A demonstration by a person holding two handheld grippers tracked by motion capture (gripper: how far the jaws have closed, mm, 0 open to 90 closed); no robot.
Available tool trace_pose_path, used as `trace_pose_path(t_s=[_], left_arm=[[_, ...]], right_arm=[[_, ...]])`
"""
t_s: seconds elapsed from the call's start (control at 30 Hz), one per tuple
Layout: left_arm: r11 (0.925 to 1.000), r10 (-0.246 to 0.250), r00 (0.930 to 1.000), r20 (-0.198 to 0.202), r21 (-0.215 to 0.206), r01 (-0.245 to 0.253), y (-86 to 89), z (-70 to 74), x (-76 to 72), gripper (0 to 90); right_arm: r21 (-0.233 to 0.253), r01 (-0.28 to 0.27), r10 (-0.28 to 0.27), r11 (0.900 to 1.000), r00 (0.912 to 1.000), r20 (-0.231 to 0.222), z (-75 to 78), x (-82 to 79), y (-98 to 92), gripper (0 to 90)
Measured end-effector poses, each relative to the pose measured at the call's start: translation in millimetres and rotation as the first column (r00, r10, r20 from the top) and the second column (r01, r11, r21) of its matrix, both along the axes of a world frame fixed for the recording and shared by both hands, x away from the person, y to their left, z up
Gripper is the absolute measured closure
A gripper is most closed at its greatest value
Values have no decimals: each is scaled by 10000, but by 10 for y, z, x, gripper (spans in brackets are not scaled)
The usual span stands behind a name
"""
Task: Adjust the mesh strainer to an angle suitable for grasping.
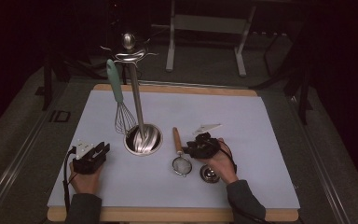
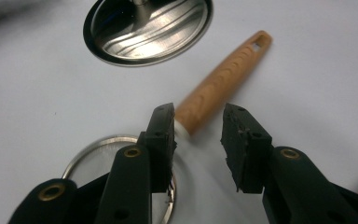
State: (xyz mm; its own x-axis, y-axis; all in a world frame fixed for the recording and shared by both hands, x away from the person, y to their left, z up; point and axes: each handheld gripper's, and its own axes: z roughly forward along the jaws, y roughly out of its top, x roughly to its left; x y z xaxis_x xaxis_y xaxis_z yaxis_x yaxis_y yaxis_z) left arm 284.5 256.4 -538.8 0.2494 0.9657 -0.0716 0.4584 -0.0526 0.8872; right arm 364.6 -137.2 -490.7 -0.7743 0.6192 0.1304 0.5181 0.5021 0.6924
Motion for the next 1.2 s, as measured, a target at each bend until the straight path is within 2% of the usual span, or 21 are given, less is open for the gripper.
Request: trace_pose_path(t_s=[0.3, 0.4, 0.53, 0.77, 0.9, 1.03, 1.2], left_arm=[[10000, -58, 9999, 91, 69, 58, -7, 3, -14, 729], [10000, -26, 9999, 99, 26, 26, -1, 2, -15, 725], [10000, -22, 9999, 114, 5, 22, 1, 2, -16, 725], [10000, -17, 9999, 134, 32, 16, -3, 2, -19, 723], [10000, -12, 9999, 135, 29, 11, -2, 3, -20, 722], [10000, -11, 9999, 137, 32, 10, -3, 3, -20, 721], [10000, -11, 9999, 145, 52, 10, -5, 2, -21, 722]], right_arm=[[-415, 30, -46, 9991, 9992, -393, -73, 93, 255, 624], [-601, 308, -340, 9977, 9980, -535, -96, 117, 289, 636], [-588, 590, -640, 9965, 9942, -860, -122, 145, 316, 629], [-569, 673, -727, 9961, 9924, -994, -145, 159, 361, 591], [-501, 908, -970, 9946, 9853, -1403, -180, 191, 378, 552], [-678, 949, -1047, 9932, 9816, -1597, -204, 203, 397, 541], [-675, 1061, -1172, 9921, 9747, -1906, -209, 209, 437, 548]])
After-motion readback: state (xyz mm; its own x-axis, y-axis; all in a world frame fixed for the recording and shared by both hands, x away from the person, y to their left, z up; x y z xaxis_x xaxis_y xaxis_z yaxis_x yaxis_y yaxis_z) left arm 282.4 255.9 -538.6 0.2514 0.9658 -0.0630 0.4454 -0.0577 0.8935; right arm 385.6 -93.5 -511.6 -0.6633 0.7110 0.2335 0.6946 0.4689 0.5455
